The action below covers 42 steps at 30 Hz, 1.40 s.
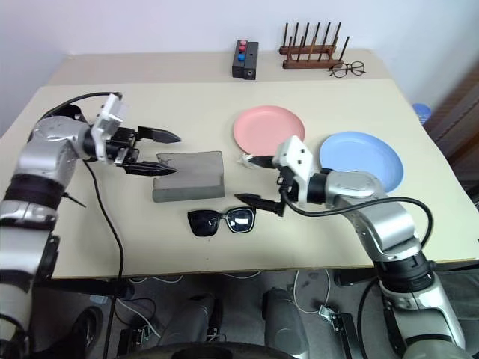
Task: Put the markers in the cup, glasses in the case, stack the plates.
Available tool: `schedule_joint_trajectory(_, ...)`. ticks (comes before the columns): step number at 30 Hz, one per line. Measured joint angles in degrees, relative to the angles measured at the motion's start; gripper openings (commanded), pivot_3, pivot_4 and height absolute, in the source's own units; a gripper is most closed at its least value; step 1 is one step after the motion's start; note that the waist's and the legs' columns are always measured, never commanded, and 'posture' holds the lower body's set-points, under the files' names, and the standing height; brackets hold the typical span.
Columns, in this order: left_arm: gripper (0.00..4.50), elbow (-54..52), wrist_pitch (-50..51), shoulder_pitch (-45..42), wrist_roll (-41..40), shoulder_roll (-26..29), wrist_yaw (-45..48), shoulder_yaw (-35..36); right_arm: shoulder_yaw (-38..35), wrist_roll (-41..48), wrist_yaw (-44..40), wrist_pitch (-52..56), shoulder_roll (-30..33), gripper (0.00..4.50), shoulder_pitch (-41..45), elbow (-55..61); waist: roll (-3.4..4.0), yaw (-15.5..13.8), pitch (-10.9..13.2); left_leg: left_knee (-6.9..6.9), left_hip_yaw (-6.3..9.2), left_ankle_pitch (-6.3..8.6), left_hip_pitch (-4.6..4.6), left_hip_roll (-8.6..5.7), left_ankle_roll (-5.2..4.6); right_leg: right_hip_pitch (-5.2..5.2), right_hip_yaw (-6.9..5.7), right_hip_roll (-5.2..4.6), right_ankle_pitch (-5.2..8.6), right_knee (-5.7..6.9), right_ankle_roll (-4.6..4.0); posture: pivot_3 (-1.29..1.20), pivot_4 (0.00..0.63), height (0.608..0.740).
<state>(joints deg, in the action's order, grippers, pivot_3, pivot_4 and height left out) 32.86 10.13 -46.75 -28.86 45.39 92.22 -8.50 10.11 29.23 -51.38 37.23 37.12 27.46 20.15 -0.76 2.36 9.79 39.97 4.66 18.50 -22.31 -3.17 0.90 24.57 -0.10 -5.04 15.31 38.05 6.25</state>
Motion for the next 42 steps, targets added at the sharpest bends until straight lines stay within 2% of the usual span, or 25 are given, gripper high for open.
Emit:
schedule_joint_trajectory(4, 4.43, -8.6, 1.7, 11.5, -1.1, 1.8, -1.4, 5.3, 5.6, -1.1, -1.9, 5.8, 0.4, 4.5, 4.2, -0.8, 0.01, 0.0, 0.0, 0.0, 0.01, 0.0, -0.01, 0.0, 0.01, 0.01, 0.01, -0.05, 0.0, -0.02, -0.01, 0.0, 0.15, 0.74)
schedule_joint_trajectory(11, 4.43, -20.9, 2.8, 22.9, -3.7, 1.5, -6.7, 13.8, 12.5, -3.4, -3.7, 13.6, -2.2, 4.5, 12.1, -7.0, 0.01, -1.3, 0.0, 0.0, 0.01, 0.0, -0.01, -0.03, 0.02, 0.02, 0.01, -0.14, -0.01, -0.06, -0.02, 0.0, 0.15, 0.74)
schedule_joint_trajectory(15, 4.43, -25.5, 3.2, 27.4, -4.2, 0.5, -9.6, 15.1, 14.4, -3.6, -4.2, 16.9, -4.6, 4.5, 13.9, -10.0, 0.02, -1.7, 0.0, -0.01, 0.02, 0.0, -0.02, -0.08, 0.03, 0.01, 0.01, -0.32, -0.01, -0.07, -0.03, 0.0, 0.15, 0.74)
schedule_joint_trajectory(20, 4.43, -29.8, 3.5, 31.0, -4.4, -0.3, -12.5, 16.6, 16.8, -4.4, -6.2, 18.2, -4.7, 4.5, 14.2, -11.9, 0.05, -1.6, 0.0, -0.03, 0.01, 0.0, -0.02, -0.12, 0.03, 0.02, 0.0, -0.38, -0.01, -0.09, -0.03, 0.0, 0.15, 0.74)
schedule_joint_trajectory(24, 4.5, -32.1, 4.2, 32.7, -4.9, -0.5, -13.6, 17.2, 16.9, -5.3, -7.2, 18.2, -4.7, 3.22, 15.1, -14.0, 0.05, -1.4, 0.0, -0.05, 0.01, 0.0, -0.02, -0.11, 0.03, 0.04, -0.01, -0.38, -0.02, -0.09, -0.04, 0.0, 0.15, 0.74)
schedule_joint_trajectory(35, 4.5, -33.0, 4.7, 33.9, -5.6, -0.5, -14.7, 17.3, 19.1, -8.8, -7.5, 18.0, -7.3, 3.22, 15.7, -16.5, 0.05, -1.5, 0.0, -0.09, 0.0, 0.0, -0.02, -0.11, 0.03, 0.06, -0.02, -0.38, -0.02, -0.11, -0.05, 0.0, 0.15, 0.74)
schedule_joint_trajectory(38, 4.5, -33.0, 4.7, 34.3, -5.6, -0.5, -14.7, 17.3, 19.4, -9.3, -7.4, 18.0, -8.6, 2.29, 15.7, -16.9, 0.06, -1.4, 0.0, -0.1, 0.0, 0.0, -0.02, -0.11, 0.04, 0.06, -0.02, -0.38, -0.02, -0.11, -0.05, 0.0, 0.15, 0.74)
schedule_joint_trajectory(42, 4.5, -33.1, 4.7, 34.5, -5.6, -0.5, -14.8, 17.4, 20.1, -10.0, -7.4, 17.6, -9.2, 0.33, 15.7, -17.1, 0.06, -1.4, 0.0, -0.11, 0.0, 0.0, -0.02, -0.11, 0.04, 0.06, -0.02, -0.38, -0.02, -0.12, -0.05, 0.0, 0.15, 0.74)
